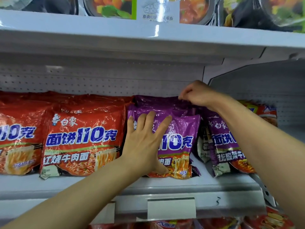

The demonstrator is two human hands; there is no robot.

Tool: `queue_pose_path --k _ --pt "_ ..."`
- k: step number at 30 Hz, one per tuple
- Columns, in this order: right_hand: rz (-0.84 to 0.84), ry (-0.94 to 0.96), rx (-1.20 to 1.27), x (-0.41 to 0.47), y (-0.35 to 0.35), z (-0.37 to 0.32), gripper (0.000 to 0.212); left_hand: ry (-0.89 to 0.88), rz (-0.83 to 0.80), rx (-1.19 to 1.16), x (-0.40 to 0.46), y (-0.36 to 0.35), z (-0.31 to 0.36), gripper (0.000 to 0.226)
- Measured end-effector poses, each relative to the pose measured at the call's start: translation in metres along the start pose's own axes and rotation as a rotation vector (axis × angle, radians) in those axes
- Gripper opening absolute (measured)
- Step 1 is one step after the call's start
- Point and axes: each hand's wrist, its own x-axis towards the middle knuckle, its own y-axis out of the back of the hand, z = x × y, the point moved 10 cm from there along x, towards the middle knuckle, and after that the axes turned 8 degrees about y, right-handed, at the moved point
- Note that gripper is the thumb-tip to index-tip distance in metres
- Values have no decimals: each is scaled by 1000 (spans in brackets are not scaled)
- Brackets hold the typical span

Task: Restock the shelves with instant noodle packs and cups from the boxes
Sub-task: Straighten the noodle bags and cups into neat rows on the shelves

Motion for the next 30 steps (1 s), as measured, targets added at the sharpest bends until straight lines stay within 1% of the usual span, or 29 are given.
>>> queue_pose_path --k 1,2,4,6,9,11,13,15,17,18,20,22,25,30 --pt "2 -5 -49 6 -1 3 23 -4 2 -3 -1 0 0 132" --pt "-39 -6 -103 11 -8 3 26 -5 5 -2 -1 0 0 132" --pt "-191 -8 -156 16 -32 3 31 -8 8 -7 -2 1 0 132" --pt "-294 -28 -108 17 -49 4 30 -10 20 -13 -1 1 -1 131" --pt "-339 -47 -3 14 -55 2 27 -17 37 -36 -5 4 1 130" --pt "-383 -40 32 9 -54 1 26 -18 35 -27 -10 1 3 136" --pt "-426 -9 35 6 -55 -3 26 7 66 0 -12 -1 -1 146" --pt "-442 7 14 9 -56 -4 26 2 133 -15 -9 1 -1 147" --pt "-430 10 -9 14 -55 -4 27 -23 97 13 -2 2 2 145" --pt "-411 17 -18 19 -54 -3 27 -29 87 5 0 2 4 143" --pt "-320 34 -35 31 -47 -3 26 -6 98 23 2 2 0 145" --pt "-269 35 -104 39 -47 -1 30 7 140 -5 0 0 -3 147" --pt "-348 44 -195 41 -66 -2 41 -4 190 -2 -2 -1 -3 147" --pt "-453 32 -80 38 -74 1 46 -14 195 -17 -8 2 2 148"
